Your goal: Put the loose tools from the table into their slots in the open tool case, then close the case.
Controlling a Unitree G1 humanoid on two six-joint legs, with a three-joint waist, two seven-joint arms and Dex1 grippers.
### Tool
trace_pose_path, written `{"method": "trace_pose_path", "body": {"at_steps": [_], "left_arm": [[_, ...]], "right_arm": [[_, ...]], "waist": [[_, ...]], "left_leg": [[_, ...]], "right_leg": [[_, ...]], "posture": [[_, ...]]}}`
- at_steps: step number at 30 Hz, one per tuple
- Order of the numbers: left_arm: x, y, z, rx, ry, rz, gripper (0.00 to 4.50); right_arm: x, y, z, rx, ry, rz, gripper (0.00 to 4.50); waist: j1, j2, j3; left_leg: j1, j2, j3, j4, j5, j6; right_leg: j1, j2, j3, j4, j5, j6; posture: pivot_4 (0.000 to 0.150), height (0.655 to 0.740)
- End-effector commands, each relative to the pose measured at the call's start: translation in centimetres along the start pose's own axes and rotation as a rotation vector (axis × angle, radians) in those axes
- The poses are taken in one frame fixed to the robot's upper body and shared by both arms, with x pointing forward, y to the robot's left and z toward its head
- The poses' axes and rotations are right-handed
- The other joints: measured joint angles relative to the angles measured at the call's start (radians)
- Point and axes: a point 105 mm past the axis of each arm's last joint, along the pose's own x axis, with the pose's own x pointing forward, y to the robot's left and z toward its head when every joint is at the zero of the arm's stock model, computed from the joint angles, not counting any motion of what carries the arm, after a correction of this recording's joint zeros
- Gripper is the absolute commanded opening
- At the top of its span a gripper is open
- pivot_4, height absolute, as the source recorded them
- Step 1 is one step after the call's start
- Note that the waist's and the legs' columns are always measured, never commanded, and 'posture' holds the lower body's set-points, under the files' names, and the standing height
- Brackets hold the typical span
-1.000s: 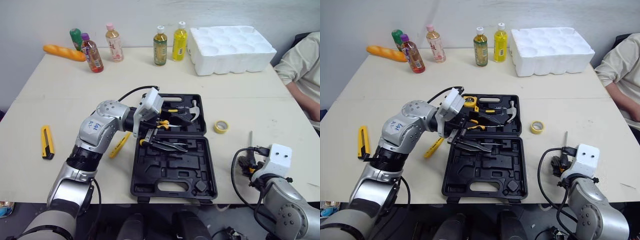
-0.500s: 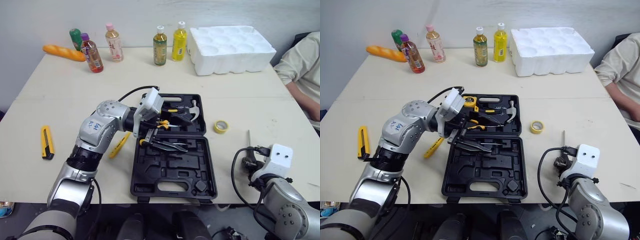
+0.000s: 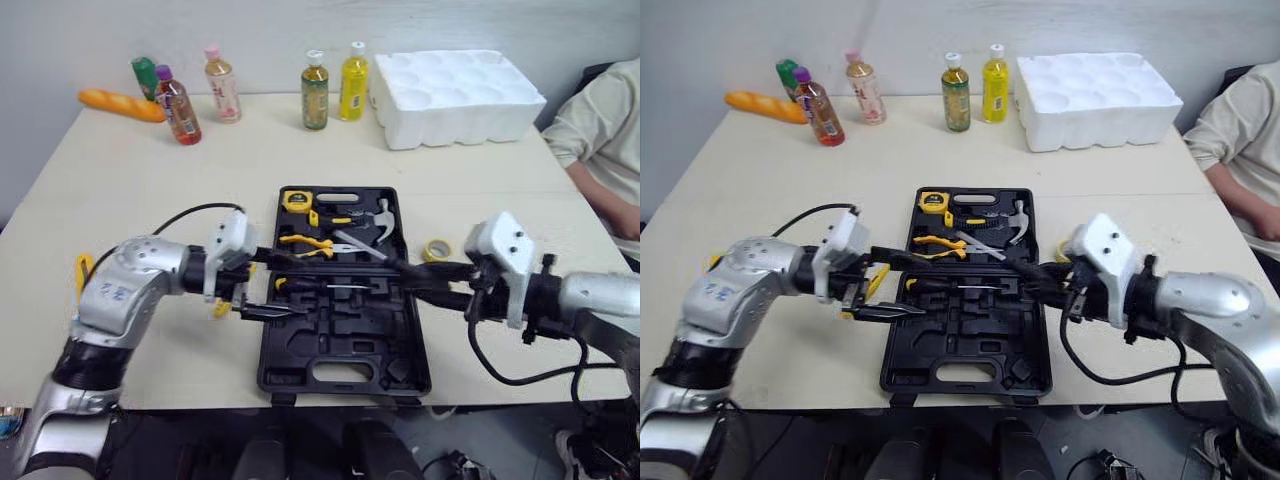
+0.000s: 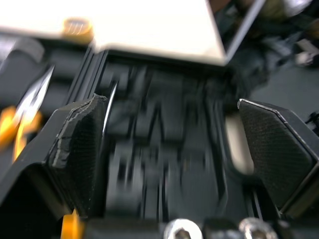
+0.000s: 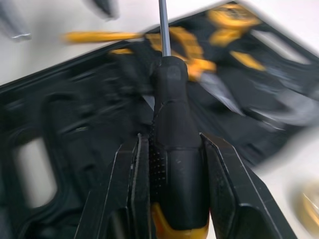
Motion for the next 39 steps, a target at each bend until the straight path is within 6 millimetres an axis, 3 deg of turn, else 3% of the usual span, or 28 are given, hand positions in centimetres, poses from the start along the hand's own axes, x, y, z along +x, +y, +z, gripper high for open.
{"method": "trace_pose_path", "body": {"at_steps": [1,5,8,12,20,25,29,39], "left_arm": [[-1.4,-0.6,0.3,0.056,0.031,0.053,4.5],[-1.7,-0.8,0.0,0.078,0.045,0.11,4.5],[-1.5,-0.8,0.5,0.094,0.024,0.137,4.5],[-1.4,-0.9,-0.4,0.108,0.057,0.134,4.5],[-0.8,-1.2,-0.2,0.11,0.036,0.103,4.5],[-0.8,-1.0,-0.5,0.106,0.037,0.094,4.5],[-0.6,-0.8,-0.4,0.112,0.034,0.083,4.5],[-0.3,-0.7,-0.1,0.12,0.029,0.059,4.5]], "right_arm": [[1.5,-1.2,-0.3,-0.072,0.068,0.068,1.03],[2.9,-1.9,-0.8,-0.158,0.175,0.161,1.03],[3.3,-1.2,-1.5,-0.208,0.244,0.266,1.03],[3.5,-0.6,-2.2,-0.23,0.29,0.343,1.03],[4.0,-1.6,-3.3,-0.19,0.333,0.276,1.03],[3.0,-1.1,-1.0,-0.149,0.241,0.307,1.03],[2.7,-1.0,-0.6,-0.13,0.218,0.313,1.03],[3.5,-1.9,-2.4,-0.156,0.297,0.259,1.03]], "waist": [[0.007,0.0,0.0],[0.02,0.0,0.001],[0.023,-0.001,0.001],[0.02,0.0,0.001],[0.014,0.0,0.001],[0.013,0.0,0.001],[0.014,0.0,0.001],[0.014,0.0,0.001]], "left_leg": [[-0.001,0.0,0.0,0.0,-0.001,0.001],[-0.006,0.0,-0.002,0.001,-0.002,0.001],[-0.007,0.0,-0.002,0.001,-0.003,0.001],[-0.007,0.0,-0.002,0.001,-0.003,-0.001],[-0.007,0.0,-0.003,0.002,-0.003,0.0],[-0.006,0.0,-0.003,0.002,-0.003,0.0],[-0.006,0.0,-0.003,0.002,-0.003,0.0],[-0.006,0.0,-0.003,0.002,-0.003,0.0]], "right_leg": [[0.0,0.0,0.0,0.0,0.0,0.0],[-0.002,-0.002,-0.002,-0.005,0.0,0.0],[-0.002,-0.002,-0.003,-0.007,0.0,0.0],[-0.002,-0.002,-0.004,-0.009,0.0,0.0],[-0.002,-0.002,-0.004,-0.005,0.0,0.0],[-0.002,-0.002,-0.004,-0.005,0.0,0.0],[-0.002,-0.002,-0.004,-0.005,0.0,0.0],[-0.002,-0.002,-0.004,-0.005,0.0,0.0]], "posture": [[0.15,0.74],[0.15,0.74],[0.15,0.74],[0.15,0.74],[0.15,0.74],[0.15,0.74],[0.15,0.74],[0.15,0.74]]}}
